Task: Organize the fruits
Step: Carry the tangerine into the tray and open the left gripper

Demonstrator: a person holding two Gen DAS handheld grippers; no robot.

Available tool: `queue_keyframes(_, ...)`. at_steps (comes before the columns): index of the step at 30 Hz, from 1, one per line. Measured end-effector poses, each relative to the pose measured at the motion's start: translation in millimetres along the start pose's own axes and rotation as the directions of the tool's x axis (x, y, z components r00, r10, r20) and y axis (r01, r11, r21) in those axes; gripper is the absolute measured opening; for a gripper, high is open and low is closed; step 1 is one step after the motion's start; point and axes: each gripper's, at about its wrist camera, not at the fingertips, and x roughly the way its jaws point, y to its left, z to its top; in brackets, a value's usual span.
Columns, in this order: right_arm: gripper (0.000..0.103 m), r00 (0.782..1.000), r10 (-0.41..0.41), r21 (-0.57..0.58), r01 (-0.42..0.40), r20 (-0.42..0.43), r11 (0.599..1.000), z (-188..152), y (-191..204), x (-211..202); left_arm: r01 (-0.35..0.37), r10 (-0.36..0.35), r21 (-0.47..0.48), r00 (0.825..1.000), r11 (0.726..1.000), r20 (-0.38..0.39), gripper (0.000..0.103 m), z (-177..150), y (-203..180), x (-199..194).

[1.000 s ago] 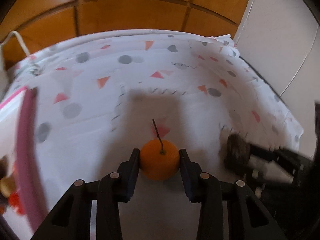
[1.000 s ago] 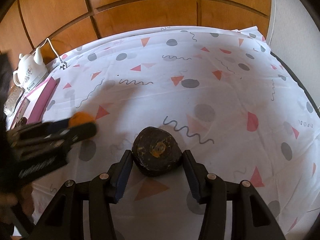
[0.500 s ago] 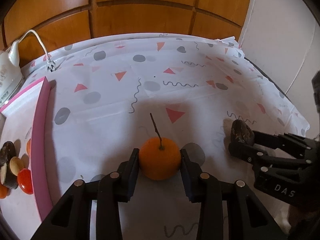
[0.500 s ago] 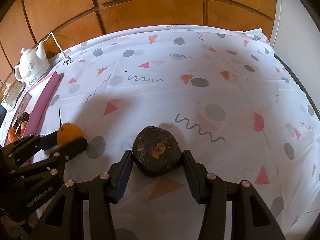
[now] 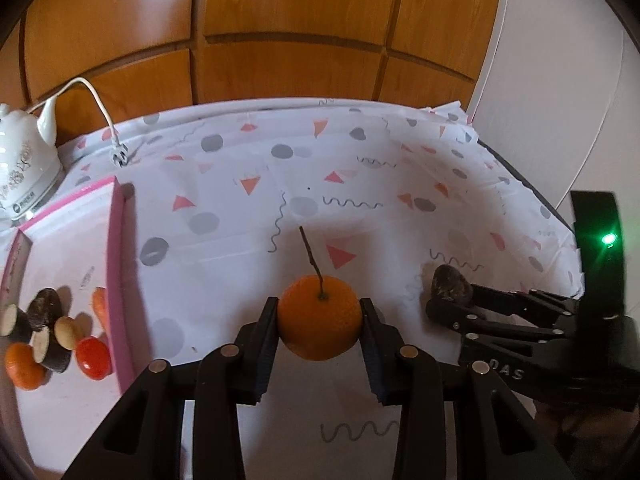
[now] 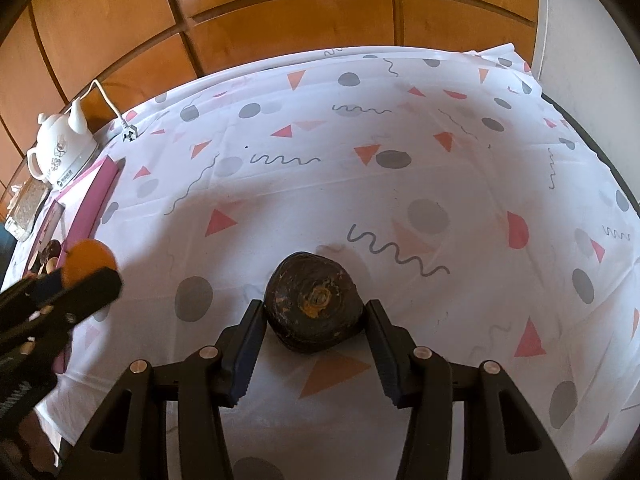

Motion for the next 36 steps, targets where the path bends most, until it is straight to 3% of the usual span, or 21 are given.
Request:
queue_keyframes(13, 0.051, 0.999, -0.04, -0.036, 0.04, 0.01, 0.999, 0, 6, 1, -0.018, 0.02, -0.032, 0.997, 0.999, 0.073, 0.038, -1, 19, -45)
queue_keyframes(24, 0.05, 0.998, -0.067, -0.067, 0.068, 0.01, 0.995, 0, 11, 3, -0.034, 0.048, -0.137, 0.993, 0.99, 0.105, 0.038, -14, 63, -80)
queue_keyframes(27, 0.05, 0.998, -0.069, -0.071, 0.07, 0.013, 0.995, 0, 11, 4, -0.052, 0.076, -0.214, 0.991, 0.976, 0.108, 0.038, -23, 94, -95)
queue_keyframes(32, 0.05, 0.998, -0.065, -0.077, 0.066, 0.015, 0.995, 0, 11, 4, -0.117, 0.168, -0.378, 0.98, 0.919, 0.106, 0.038, -46, 159, -120)
queue_keyframes(36, 0.05, 0.998, -0.062, -0.082, 0.064, 0.017, 0.995, 1, 12, 4, -0.171, 0.228, -0.44, 0.97, 0.881, 0.08, 0.039, -52, 197, -122)
